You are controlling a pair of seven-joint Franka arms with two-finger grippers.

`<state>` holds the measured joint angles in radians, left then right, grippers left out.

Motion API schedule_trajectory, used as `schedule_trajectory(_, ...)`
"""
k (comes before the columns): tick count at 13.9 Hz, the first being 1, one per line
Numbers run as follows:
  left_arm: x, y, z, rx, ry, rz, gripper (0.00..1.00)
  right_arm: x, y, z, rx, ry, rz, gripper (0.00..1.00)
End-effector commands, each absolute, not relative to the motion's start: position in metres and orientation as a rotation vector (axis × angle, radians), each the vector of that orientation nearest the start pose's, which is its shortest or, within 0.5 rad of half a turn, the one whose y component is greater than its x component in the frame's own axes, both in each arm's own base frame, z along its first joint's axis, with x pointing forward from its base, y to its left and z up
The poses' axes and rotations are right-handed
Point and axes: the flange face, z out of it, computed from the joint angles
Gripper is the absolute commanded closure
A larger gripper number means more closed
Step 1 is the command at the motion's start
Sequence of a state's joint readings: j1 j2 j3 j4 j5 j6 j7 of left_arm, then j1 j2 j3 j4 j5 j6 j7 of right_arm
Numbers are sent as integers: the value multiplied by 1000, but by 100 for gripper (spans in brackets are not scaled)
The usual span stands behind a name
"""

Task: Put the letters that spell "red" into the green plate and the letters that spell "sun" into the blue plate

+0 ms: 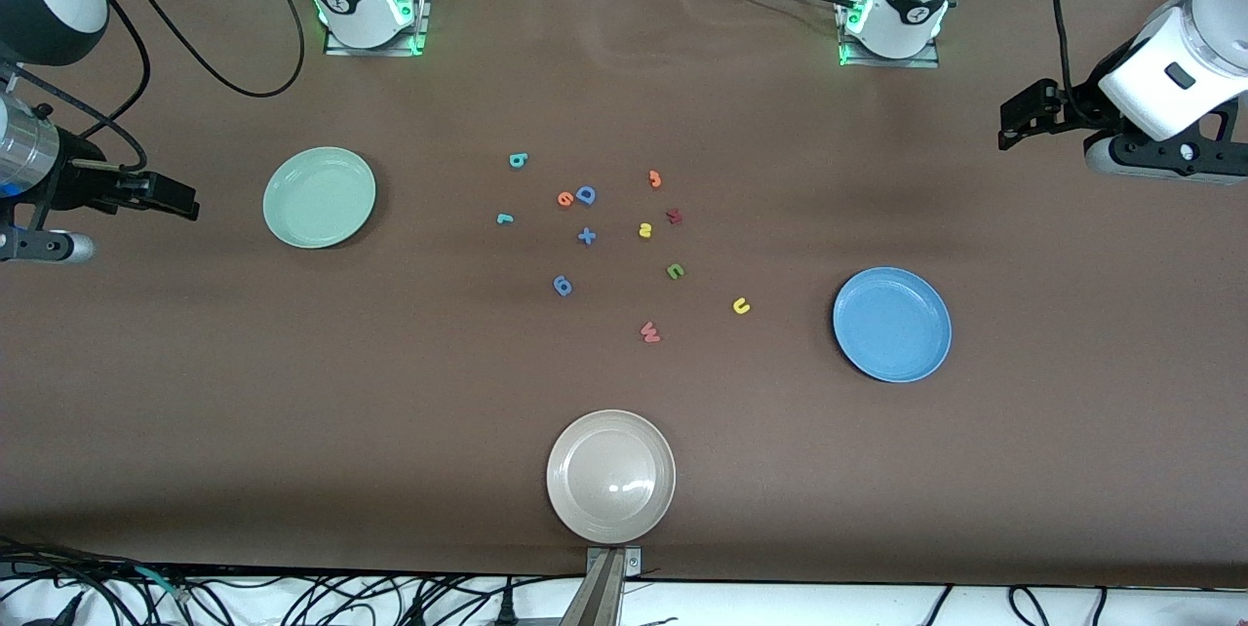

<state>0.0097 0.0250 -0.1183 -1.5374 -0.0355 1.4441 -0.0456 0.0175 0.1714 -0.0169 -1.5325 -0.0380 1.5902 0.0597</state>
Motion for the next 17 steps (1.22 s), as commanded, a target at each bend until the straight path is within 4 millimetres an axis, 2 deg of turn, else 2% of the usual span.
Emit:
schedule_trajectory(1,547,-62,619,-3182,134,206,0,598,-1,554,-3190,93,161,0)
schedule_trajectory(6,547,-63,619,-3183,137,206,0,598,-1,559,-3186,98,137,0)
schedule_trajectory(10,547,-63,619,-3183,140,206,0,601,0,550,-3184,95,154,0)
schedule_trajectory(13,547,-62,618,-3183,139,208,0,599,1,555,-3185,91,149,0)
schedule_trajectory(17,548,-48,618,-3189,103,210,0,598,2,557,-3184,88,144,0)
